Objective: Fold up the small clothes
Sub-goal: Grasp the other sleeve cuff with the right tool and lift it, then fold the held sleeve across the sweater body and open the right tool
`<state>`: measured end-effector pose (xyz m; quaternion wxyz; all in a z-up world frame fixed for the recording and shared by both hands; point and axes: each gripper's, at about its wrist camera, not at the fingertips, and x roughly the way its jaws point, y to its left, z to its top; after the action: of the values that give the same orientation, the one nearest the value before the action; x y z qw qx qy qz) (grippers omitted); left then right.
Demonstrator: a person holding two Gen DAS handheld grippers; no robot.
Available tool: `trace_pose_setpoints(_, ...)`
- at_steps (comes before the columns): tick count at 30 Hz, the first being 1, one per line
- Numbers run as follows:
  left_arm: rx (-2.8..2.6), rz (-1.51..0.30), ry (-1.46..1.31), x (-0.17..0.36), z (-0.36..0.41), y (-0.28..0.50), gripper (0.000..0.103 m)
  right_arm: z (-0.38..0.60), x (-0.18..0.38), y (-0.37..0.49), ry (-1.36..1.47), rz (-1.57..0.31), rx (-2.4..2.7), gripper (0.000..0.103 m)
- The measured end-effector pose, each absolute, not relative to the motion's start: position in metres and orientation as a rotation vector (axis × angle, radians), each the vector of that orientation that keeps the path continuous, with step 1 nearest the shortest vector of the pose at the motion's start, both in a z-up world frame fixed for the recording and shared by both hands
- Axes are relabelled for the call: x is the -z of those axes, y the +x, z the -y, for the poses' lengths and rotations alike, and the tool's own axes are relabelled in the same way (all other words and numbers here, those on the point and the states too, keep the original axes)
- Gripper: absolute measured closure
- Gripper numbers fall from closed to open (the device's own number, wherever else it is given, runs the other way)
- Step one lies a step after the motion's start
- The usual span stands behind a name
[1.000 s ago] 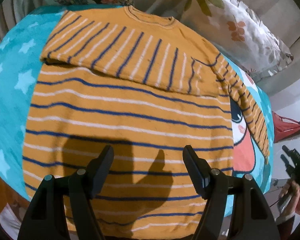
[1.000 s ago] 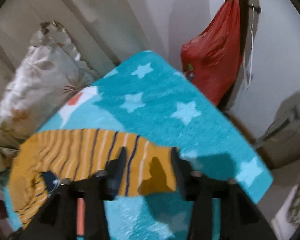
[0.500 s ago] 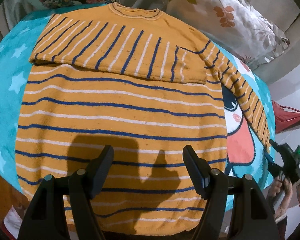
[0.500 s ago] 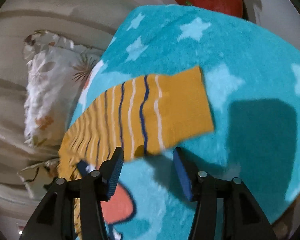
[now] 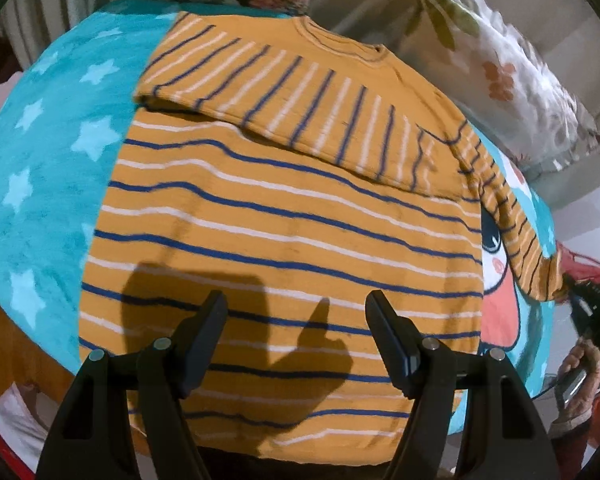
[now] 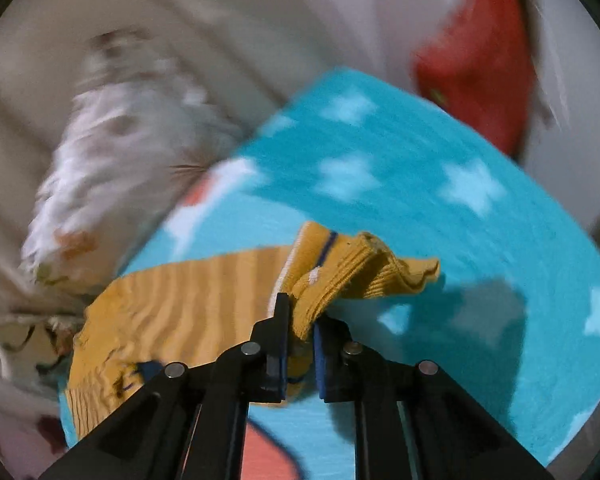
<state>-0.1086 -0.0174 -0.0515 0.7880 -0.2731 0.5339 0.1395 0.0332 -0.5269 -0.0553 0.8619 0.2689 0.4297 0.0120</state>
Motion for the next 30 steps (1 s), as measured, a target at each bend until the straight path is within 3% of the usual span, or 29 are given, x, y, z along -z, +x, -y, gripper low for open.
trace_pose_setpoints(9,-0.305,-1.108,-0.631,0.05,-0.038,-0.125,0.033,0.339,-0.019,0.048,0.356,-0.852,-0.41,0.093)
trace_pose_setpoints(19,-0.394,-1.104,-0.717,0.064,-0.112,-0.172,0.033,0.134,0.004,0.04,0.209,-0.974,-0.692,0.097)
trace_pose_setpoints(30,-0.447,-1.103,-0.787,0.079,-0.147,-0.189,0.033,0.013,0.037,0.029,0.121,-1.079,-0.812,0.097)
